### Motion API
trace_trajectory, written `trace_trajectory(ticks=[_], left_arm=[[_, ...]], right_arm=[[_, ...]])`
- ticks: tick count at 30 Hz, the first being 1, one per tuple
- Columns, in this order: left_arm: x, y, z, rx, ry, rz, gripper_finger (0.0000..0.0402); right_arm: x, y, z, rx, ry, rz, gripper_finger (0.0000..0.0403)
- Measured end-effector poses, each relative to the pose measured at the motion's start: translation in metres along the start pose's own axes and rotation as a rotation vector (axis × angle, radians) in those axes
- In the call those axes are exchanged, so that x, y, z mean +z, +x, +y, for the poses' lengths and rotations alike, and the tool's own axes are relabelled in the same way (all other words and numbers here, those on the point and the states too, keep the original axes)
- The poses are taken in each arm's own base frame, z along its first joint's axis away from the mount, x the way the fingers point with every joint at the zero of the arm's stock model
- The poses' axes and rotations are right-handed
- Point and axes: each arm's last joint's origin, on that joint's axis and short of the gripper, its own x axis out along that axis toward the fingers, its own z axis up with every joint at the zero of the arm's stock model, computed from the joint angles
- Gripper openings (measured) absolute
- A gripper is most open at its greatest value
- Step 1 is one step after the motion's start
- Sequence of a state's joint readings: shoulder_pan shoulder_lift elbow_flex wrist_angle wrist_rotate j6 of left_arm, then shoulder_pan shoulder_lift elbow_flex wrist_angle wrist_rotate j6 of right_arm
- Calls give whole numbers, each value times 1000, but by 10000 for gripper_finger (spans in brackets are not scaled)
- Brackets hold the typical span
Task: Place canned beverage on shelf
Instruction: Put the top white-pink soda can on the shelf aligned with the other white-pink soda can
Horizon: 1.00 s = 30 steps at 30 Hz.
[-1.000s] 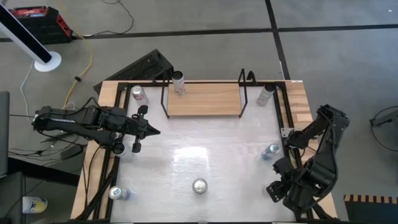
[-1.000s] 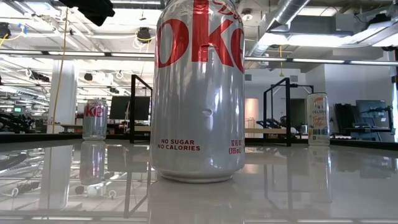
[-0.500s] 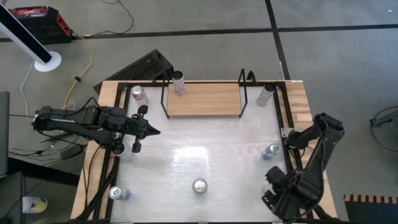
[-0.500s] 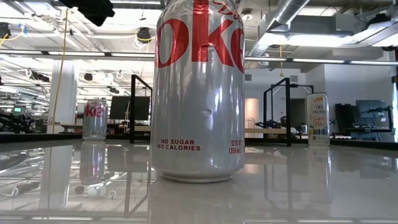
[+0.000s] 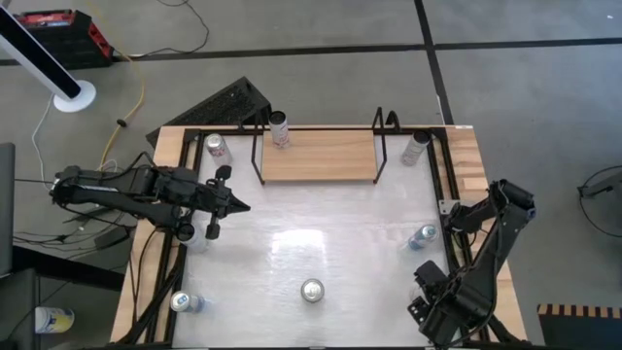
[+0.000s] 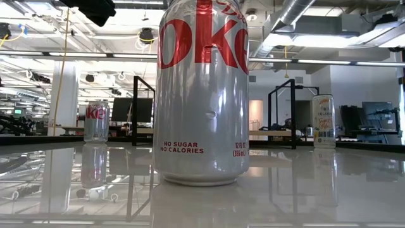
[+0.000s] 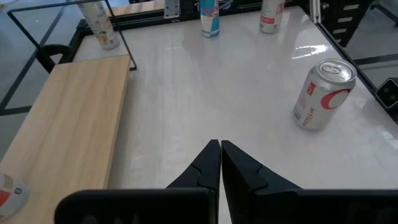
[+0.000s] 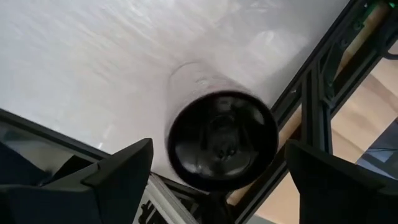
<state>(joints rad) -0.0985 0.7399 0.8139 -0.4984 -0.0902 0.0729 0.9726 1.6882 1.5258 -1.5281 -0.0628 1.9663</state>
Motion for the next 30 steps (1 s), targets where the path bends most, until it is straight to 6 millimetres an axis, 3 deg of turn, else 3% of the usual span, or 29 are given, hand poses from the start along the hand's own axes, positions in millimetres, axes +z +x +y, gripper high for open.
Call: trace_trajectory(ticks=[13,20,22,30], left_arm=[[0,0,0,0,17,0,0],[0,0,0,0,28,0,0],[0,0,0,0,28,0,0],[0,0,0,0,47,-2,0]], right_arm=[[-1,5,3,22,-6,4,378],[1,4,4,26,-51,6,298],[5,4,5,25,-73,6,273],[41,-13,14,53,-207,-97,270]])
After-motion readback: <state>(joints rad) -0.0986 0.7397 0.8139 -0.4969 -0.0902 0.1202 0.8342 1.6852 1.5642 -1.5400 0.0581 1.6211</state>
